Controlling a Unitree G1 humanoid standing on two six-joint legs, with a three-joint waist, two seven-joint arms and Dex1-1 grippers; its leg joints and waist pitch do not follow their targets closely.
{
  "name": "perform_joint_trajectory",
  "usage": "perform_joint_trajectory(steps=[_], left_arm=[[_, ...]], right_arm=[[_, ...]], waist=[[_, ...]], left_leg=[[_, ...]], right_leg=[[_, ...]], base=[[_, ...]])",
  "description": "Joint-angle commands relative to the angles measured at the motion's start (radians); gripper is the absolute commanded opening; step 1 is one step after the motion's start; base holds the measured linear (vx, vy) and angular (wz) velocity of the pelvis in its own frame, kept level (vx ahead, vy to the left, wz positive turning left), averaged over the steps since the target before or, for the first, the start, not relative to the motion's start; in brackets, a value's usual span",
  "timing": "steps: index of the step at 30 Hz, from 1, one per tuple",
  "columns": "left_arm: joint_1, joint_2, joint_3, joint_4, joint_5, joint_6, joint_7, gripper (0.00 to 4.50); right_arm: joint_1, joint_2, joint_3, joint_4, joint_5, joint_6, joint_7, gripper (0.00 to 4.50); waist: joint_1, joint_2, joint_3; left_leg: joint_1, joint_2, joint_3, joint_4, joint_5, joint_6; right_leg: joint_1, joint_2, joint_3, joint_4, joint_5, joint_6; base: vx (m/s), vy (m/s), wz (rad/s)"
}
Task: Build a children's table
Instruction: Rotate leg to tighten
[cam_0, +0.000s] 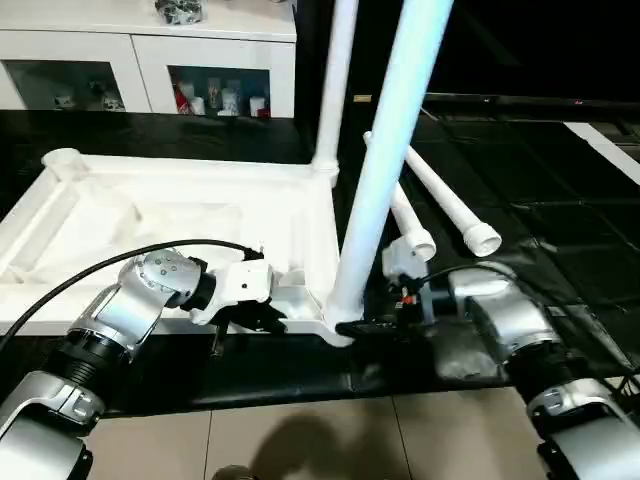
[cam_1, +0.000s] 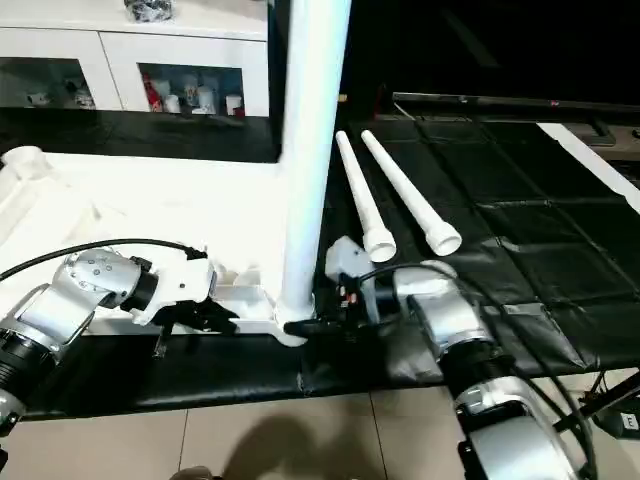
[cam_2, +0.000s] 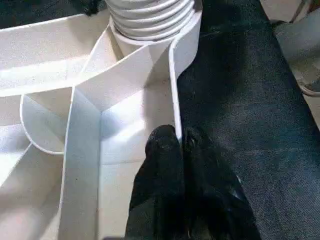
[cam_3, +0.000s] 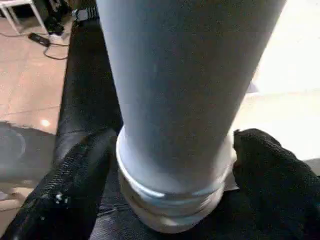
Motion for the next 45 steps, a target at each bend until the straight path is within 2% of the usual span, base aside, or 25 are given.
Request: perform_joint_trajectory(steps=[1,9,10,18,21,22,25,26,28,30,31,32,33,34,35,36,37,38,39,40,41,42,43,44,45], left_arm=[[-0.007,-0.002,-0.037,-0.003,0.019,-0.035,-0.034,0.00],[-0.007,-0.002,-0.039,0.002,0.016,-0.039,-0.048,0.00],[-0.005,-0.003,-0.036,0.003,0.018,-0.039,-0.051,0.00],[0.003,-0.024,-0.014,0.015,0.006,0.029,-0.022,0.00],[0.003,-0.060,0.023,0.019,-0.018,0.103,0.042,0.00],[-0.002,-0.110,0.073,0.017,-0.041,0.198,0.147,0.00],[-0.008,-0.155,0.121,-0.005,-0.055,0.293,0.256,0.00],[-0.014,-0.186,0.151,-0.022,-0.054,0.350,0.336,0.00],[-0.014,-0.208,0.166,-0.041,-0.047,0.388,0.389,0.00],[-0.014,-0.227,0.178,-0.058,-0.041,0.417,0.429,0.00],[-0.012,-0.247,0.188,-0.079,-0.040,0.448,0.461,0.00],[-0.012,-0.278,0.208,-0.101,-0.039,0.487,0.511,0.00],[-0.013,-0.304,0.222,-0.121,-0.034,0.519,0.547,0.00],[-0.012,-0.319,0.228,-0.136,-0.029,0.538,0.566,0.00],[-0.009,-0.342,0.229,-0.165,-0.015,0.572,0.597,0.00],[-0.007,-0.352,0.228,-0.181,-0.007,0.589,0.613,0.00],[-0.004,-0.359,0.223,-0.191,0.000,0.601,0.623,0.00],[-0.002,-0.359,0.217,-0.196,0.004,0.605,0.629,0.00],[-0.001,-0.358,0.215,-0.197,0.006,0.605,0.630,0.00],[0.000,-0.356,0.211,-0.197,0.010,0.605,0.633,0.00],[0.002,-0.344,0.202,-0.192,0.017,0.602,0.639,0.00],[0.002,-0.338,0.199,-0.189,0.019,0.599,0.641,0.00],[0.003,-0.335,0.197,-0.187,0.021,0.598,0.644,0.00],[0.003,-0.335,0.197,-0.187,0.021,0.598,0.644,0.00],[0.006,-0.320,0.201,-0.180,0.030,0.595,0.646,0.00]], right_arm=[[-0.024,-0.005,0.004,0.010,0.005,0.012,0.025,3.71],[-0.025,0.001,-0.002,0.021,0.017,0.018,0.044,3.05],[-0.021,0.002,-0.004,0.021,0.020,0.025,0.053,2.91],[0.024,0.007,-0.009,-0.016,0.038,0.064,0.074,2.78],[0.048,0.034,-0.032,-0.033,0.062,0.103,0.026,2.77],[0.066,0.091,-0.072,-0.028,0.073,0.141,-0.110,2.77],[0.067,0.161,-0.083,0.015,0.027,0.126,-0.301,2.77],[0.058,0.212,-0.090,0.041,0.018,0.139,-0.395,2.77],[0.040,0.260,-0.106,0.075,0.021,0.150,-0.476,2.77],[0.021,0.299,-0.121,0.106,0.026,0.157,-0.539,2.77],[-0.001,0.331,-0.135,0.138,0.029,0.160,-0.602,2.77],[-0.030,0.366,-0.149,0.179,0.028,0.163,-0.680,2.77],[-0.052,0.389,-0.154,0.208,0.021,0.165,-0.733,2.77],[-0.063,0.397,-0.154,0.222,0.013,0.161,-0.759,2.77],[-0.081,0.413,-0.162,0.241,-0.002,0.163,-0.808,2.77],[-0.089,0.421,-0.168,0.250,-0.010,0.166,-0.833,2.77],[-0.095,0.427,-0.181,0.255,-0.006,0.160,-0.841,2.77],[-0.096,0.430,-0.191,0.256,-0.002,0.155,-0.841,2.77],[-0.097,0.430,-0.194,0.257,-0.001,0.152,-0.841,3.12],[-0.097,0.429,-0.199,0.258,0.001,0.145,-0.840,3.33],[-0.097,0.428,-0.210,0.261,0.007,0.127,-0.833,3.47],[-0.098,0.428,-0.214,0.263,0.010,0.123,-0.832,3.47],[-0.099,0.429,-0.218,0.265,0.012,0.121,-0.832,3.54],[-0.099,0.429,-0.218,0.265,0.012,0.121,-0.832,3.68],[-0.101,0.417,-0.217,0.277,0.001,0.096,-0.841,3.84]], waist=[[-0.004,0.017,-0.074],[-0.003,0.017,-0.073],[-0.003,0.021,-0.073],[0.000,0.023,-0.074],[0.000,0.024,-0.071],[0.002,0.022,-0.067],[-0.014,0.020,-0.067],[-0.027,0.020,-0.065],[-0.046,0.024,-0.067],[-0.067,0.038,-0.068],[-0.070,0.042,-0.067],[-0.081,0.048,-0.064],[-0.085,0.056,-0.061],[-0.083,0.060,-0.059],[-0.086,0.038,-0.052],[-0.085,0.033,-0.051],[-0.089,0.009,-0.052],[-0.087,0.011,-0.050],[-0.099,0.031,-0.057],[-0.094,0.055,-0.066],[-0.064,0.078,-0.064],[-0.068,0.068,-0.055],[-0.078,0.006,-0.049],[-0.063,0.000,-0.054],[-0.060,0.006,-0.059]], left_leg=[[0.013,0.015,0.004,-0.075,-0.361,0.002],[0.016,0.015,0.004,-0.074,-0.366,0.001],[0.017,0.015,0.004,-0.075,-0.371,0.000],[0.016,0.016,0.005,-0.075,-0.364,0.000],[0.019,0.014,0.007,-0.074,-0.379,0.002],[0.023,0.012,0.006,-0.072,-0.390,-0.004],[0.021,0.005,-0.004,-0.072,-0.417,-0.025],[0.023,0.000,-0.007,-0.069,-0.433,-0.028],[0.024,-0.001,-0.011,-0.066,-0.462,-0.025],[0.021,0.013,-0.022,-0.074,-0.517,-0.019],[0.023,0.017,-0.024,-0.078,-0.544,-0.016],[0.023,0.034,-0.032,-0.091,-0.615,-0.017],[0.016,0.052,-0.040,-0.111,-0.685,-0.025],[0.013,0.067,-0.041,-0.132,-0.750,-0.036],[0.022,0.055,-0.029,-0.130,-0.762,-0.045],[0.046,0.033,-0.020,-0.104,-0.737,-0.047],[0.080,-0.019,0.000,-0.031,-0.578,-0.029],[0.084,-0.030,0.006,-0.006,-0.511,-0.016],[0.055,-0.015,0.000,-0.012,-0.464,0.000],[-0.008,0.048,-0.038,-0.077,-0.540,0.002],[-0.024,0.105,-0.063,-0.152,-0.710,-0.009],[0.004,0.100,-0.049,-0.161,-0.757,-0.013],[0.066,0.008,-0.022,-0.080,-0.694,-0.030],[0.090,-0.038,0.000,-0.022,-0.564,-0.033],[0.057,-0.045,0.001,0.009,-0.374,-0.002]], right_leg=[[0.044,-0.078,0.047,-0.087,-0.454,-0.146],[0.042,-0.078,0.046,-0.090,-0.476,-0.141],[0.041,-0.078,0.046,-0.090,-0.475,-0.142],[0.044,-0.075,0.047,-0.086,-0.439,-0.155],[0.040,-0.076,0.046,-0.092,-0.485,-0.146],[0.036,-0.077,0.044,-0.098,-0.521,-0.137],[0.041,-0.082,0.026,-0.111,-0.629,-0.086],[0.040,-0.081,0.012,-0.126,-0.671,-0.051],[0.044,-0.082,-0.006,-0.135,-0.680,-0.034],[0.057,-0.086,-0.031,-0.138,-0.636,-0.035],[0.060,-0.084,-0.039,-0.142,-0.621,-0.034],[0.071,-0.083,-0.050,-0.133,-0.562,-0.040],[0.082,-0.078,-0.044,-0.098,-0.493,-0.058],[0.087,-0.073,-0.025,-0.056,-0.414,-0.082],[0.071,-0.073,-0.018,-0.065,-0.458,-0.084],[0.049,-0.080,-0.026,-0.106,-0.562,-0.066],[0.015,-0.108,-0.058,-0.178,-0.774,-0.006],[0.012,-0.113,-0.083,-0.205,-0.840,0.032],[0.057,-0.117,-0.125,-0.212,-0.809,0.081],[0.125,-0.104,-0.095,-0.117,-0.595,0.059],[0.131,-0.082,-0.026,0.034,-0.302,-0.027],[0.093,-0.073,-0.010,0.032,-0.215,-0.063],[0.024,-0.084,-0.004,-0.098,-0.537,-0.053],[-0.005,-0.104,-0.018,-0.144,-0.754,-0.007],[0.020,-0.141,-0.017,-0.157,-0.897,0.034]], base=[[0.000,0.000,0.00],[0.000,0.000,0.00],[0.000,0.000,0.00],[0.000,0.000,0.00],[0.000,0.000,0.00],[0.000,0.000,0.00],[0.000,0.000,0.00],[0.000,0.000,0.00],[0.000,0.000,0.00],[0.000,0.000,0.00],[0.000,0.000,0.00],[0.000,0.000,0.00],[0.000,0.000,0.00],[0.000,0.000,0.00],[0.000,0.000,0.00],[0.000,0.000,0.00],[0.000,0.000,0.00],[0.044,-0.001,-0.19],[0.044,-0.001,-0.19],[0.053,0.045,-0.30],[0.069,0.032,-0.13],[0.069,0.032,-0.13],[0.102,-0.037,0.07],[0.060,-0.043,0.03],[0.060,-0.043,0.03]])
